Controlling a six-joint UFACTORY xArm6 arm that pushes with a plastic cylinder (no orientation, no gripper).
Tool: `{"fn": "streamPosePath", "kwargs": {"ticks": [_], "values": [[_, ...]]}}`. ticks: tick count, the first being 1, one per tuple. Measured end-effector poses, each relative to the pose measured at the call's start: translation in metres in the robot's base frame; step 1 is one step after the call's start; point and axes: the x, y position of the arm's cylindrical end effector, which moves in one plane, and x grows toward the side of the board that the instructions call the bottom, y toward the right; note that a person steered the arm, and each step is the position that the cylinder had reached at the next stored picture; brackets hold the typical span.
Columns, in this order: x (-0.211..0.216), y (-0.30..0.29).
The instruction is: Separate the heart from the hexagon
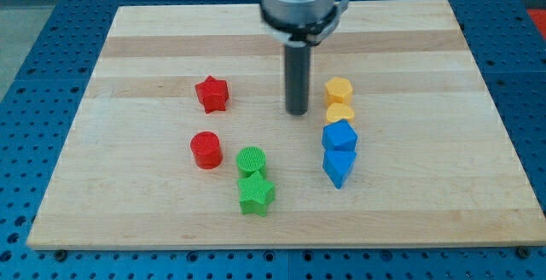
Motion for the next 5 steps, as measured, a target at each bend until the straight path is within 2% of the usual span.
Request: {"fn": "streamPosePath", "kwargs": {"ticks": [1, 2, 4, 5], "values": [[0.013, 0.042], [0.041, 0.047], [0.045, 0.092], [0.047, 0.091]]}}
